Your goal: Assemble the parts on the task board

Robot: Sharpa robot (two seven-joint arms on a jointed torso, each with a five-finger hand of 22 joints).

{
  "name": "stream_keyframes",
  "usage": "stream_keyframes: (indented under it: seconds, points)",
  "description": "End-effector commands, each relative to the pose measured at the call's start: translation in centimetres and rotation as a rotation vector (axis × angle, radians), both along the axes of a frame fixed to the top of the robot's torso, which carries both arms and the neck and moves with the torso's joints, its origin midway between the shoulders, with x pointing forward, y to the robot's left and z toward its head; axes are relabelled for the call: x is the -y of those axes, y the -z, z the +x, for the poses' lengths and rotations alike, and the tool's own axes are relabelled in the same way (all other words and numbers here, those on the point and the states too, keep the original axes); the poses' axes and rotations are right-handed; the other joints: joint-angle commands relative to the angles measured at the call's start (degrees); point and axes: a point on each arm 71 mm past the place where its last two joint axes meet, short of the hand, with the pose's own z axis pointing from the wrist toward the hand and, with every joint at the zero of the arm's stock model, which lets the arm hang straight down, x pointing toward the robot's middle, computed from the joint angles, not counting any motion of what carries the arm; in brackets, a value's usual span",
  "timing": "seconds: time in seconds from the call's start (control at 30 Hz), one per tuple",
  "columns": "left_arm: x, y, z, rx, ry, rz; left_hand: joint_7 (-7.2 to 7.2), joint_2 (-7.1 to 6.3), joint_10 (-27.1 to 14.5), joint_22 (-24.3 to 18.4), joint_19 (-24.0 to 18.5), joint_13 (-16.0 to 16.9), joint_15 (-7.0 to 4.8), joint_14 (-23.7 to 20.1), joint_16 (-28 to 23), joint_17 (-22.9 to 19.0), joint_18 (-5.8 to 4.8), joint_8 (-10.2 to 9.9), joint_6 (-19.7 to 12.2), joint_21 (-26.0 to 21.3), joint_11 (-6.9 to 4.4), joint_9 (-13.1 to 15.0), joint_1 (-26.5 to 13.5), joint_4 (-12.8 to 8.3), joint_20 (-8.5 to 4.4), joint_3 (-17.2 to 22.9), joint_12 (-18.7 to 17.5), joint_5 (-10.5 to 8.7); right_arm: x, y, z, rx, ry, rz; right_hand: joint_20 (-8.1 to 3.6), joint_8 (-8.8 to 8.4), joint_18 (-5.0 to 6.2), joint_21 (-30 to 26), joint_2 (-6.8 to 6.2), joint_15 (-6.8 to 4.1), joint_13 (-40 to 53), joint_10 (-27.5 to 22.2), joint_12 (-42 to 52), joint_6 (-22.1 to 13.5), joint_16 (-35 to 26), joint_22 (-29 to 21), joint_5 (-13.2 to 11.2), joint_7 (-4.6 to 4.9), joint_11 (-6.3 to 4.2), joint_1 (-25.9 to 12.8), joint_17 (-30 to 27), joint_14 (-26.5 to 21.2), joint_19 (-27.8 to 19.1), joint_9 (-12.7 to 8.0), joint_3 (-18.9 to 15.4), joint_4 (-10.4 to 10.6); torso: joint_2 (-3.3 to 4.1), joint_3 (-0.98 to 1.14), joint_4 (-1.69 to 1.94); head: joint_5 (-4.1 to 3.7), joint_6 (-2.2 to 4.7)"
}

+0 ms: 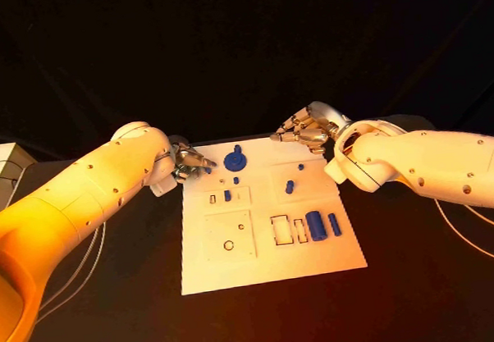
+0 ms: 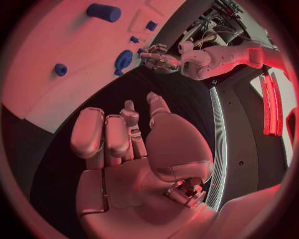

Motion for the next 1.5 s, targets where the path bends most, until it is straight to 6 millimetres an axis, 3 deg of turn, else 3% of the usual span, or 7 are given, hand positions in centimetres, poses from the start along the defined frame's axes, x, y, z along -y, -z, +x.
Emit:
stream_keyframes:
  seconds: [0.03, 0.23, 0.9, 1.03, 1.13, 1.2, 1.5]
  points:
    - [0.35, 0.00, -0.03, 0.003, 0.009, -0.024, -0.17, 0.10, -0.31, -0.02, -0.38, -0.03, -0.19, -0.38, 0.32, -0.05, -0.74, 0.21, -0.24, 0.01, -0.21, -0.08, -0.67, 0.03, -0.04, 0.76, 0.30, 0.33, -0.17, -0.10, 0.00, 0.012, -0.015, -0.008, -0.30, -0.21, 0.26, -0.22, 0.47, -0.21, 0.09, 0.00, -0.03, 0.16, -0.25, 8.12, 0.28, 0.09, -0.03, -0.12, 0.11, -0.06, 2.40, -0.08, -0.02, -0.35, -0.02, -0.02, 0.02, 0.08, -0.06]
    - [0.38, 0.02, -0.02, 0.003, 0.009, -0.030, -0.27, 0.86, -0.27, 0.07, -0.37, -0.03, -0.26, -0.38, 0.36, -0.02, -0.74, 0.02, -0.25, 0.11, -0.32, -0.21, -0.01, -1.01, -0.01, 2.54, 0.27, 0.32, -0.24, -0.11, 0.00, 0.013, -0.017, -0.012, -0.30, -0.21, 0.26, -0.22, 0.47, -0.21, 0.09, 0.00, -0.03, 0.16, -0.25, 8.12, 0.28, 0.09, -0.03, -0.12, 0.11, -0.06, 2.40, -0.08, -0.02, -0.35, 0.00, -0.01, -0.01, 0.26, 0.04]
    - [0.28, 0.44, -0.16, -0.031, 0.027, -0.049, 0.03, 4.11, -0.41, 0.32, -0.71, -0.02, -0.20, -0.65, 0.42, 0.12, -0.74, -1.14, -0.99, 0.21, -0.24, -0.45, 0.89, -8.87, 0.04, 11.11, -0.02, 1.24, -0.39, -0.18, 0.01, 0.015, -0.020, -0.013, -0.30, -0.21, 0.26, -0.22, 0.47, -0.21, 0.09, 0.00, -0.03, 0.16, -0.25, 8.12, 0.28, 0.09, -0.03, -0.12, 0.11, -0.06, 2.40, -0.08, -0.02, -0.35, 0.03, 0.05, -0.02, 0.18, -0.15]
    - [0.46, 0.39, -0.20, -0.029, 0.027, -0.066, 0.19, 4.73, -0.26, 0.44, -0.76, -0.08, -0.18, -0.63, 0.51, 0.26, -0.68, -1.06, -1.18, 0.32, -0.23, -0.19, 0.28, -10.64, 0.07, 13.02, -0.19, 2.41, -0.32, -0.19, 0.00, 0.015, -0.019, -0.013, -0.30, -0.21, 0.26, -0.22, 0.47, -0.21, 0.09, 0.00, -0.03, 0.16, -0.25, 8.12, 0.28, 0.09, -0.03, -0.12, 0.11, -0.06, 2.40, -0.08, -0.02, -0.35, -0.05, 0.00, 0.05, 0.14, -0.27]
    - [0.61, 0.34, -0.24, -0.028, 0.022, -0.084, 0.20, 4.67, 0.14, 0.71, -0.53, -0.13, -0.27, -0.32, 0.88, 0.74, -0.66, -0.95, -0.94, 0.68, -0.34, -0.05, 0.03, -11.63, 0.05, 13.58, -0.29, 6.16, -0.27, -0.20, -0.01, 0.015, -0.018, -0.013, -0.30, -0.21, 0.26, -0.22, 0.47, -0.21, 0.09, 0.00, -0.03, 0.16, -0.25, 8.12, 0.28, 0.09, -0.03, -0.12, 0.11, -0.06, 2.40, -0.08, -0.02, -0.35, -0.08, -0.02, 0.11, 0.11, -0.26]
    - [0.69, 0.31, -0.27, -0.029, 0.017, -0.096, 0.20, 4.72, 0.37, 0.84, -0.42, -0.18, -0.31, -0.18, 1.04, 0.97, -0.61, -1.04, -0.75, 0.86, -0.38, -0.02, -0.28, -12.19, 0.05, 13.79, -0.47, 7.11, -0.24, -0.20, -0.01, 0.015, -0.018, -0.014, -0.30, -0.21, 0.26, -0.22, 0.47, -0.21, 0.09, 0.00, -0.03, 0.16, -0.25, 8.12, 0.28, 0.09, -0.03, -0.12, 0.11, -0.06, 2.40, -0.08, -0.02, -0.35, -0.08, -0.03, 0.09, 0.13, -0.24]
    - [0.70, -0.06, -0.87, -0.038, 0.015, -0.116, 0.17, 4.88, 1.08, 1.22, 0.00, -0.07, -0.45, 0.34, 1.25, 1.62, -0.63, -1.51, -0.07, 1.42, -0.53, 0.20, -0.85, -13.79, -0.11, 14.31, -0.90, 8.94, 0.27, -0.21, -0.03, 0.015, -0.008, -0.016, -0.30, -0.21, 0.26, -0.22, 0.47, -0.21, 0.09, 0.00, -0.03, 0.16, -0.25, 8.12, 0.28, 0.09, -0.03, -0.12, 0.11, -0.06, 2.40, -0.08, -0.02, -0.35, -0.34, 0.06, 0.24, 0.26, -0.24]
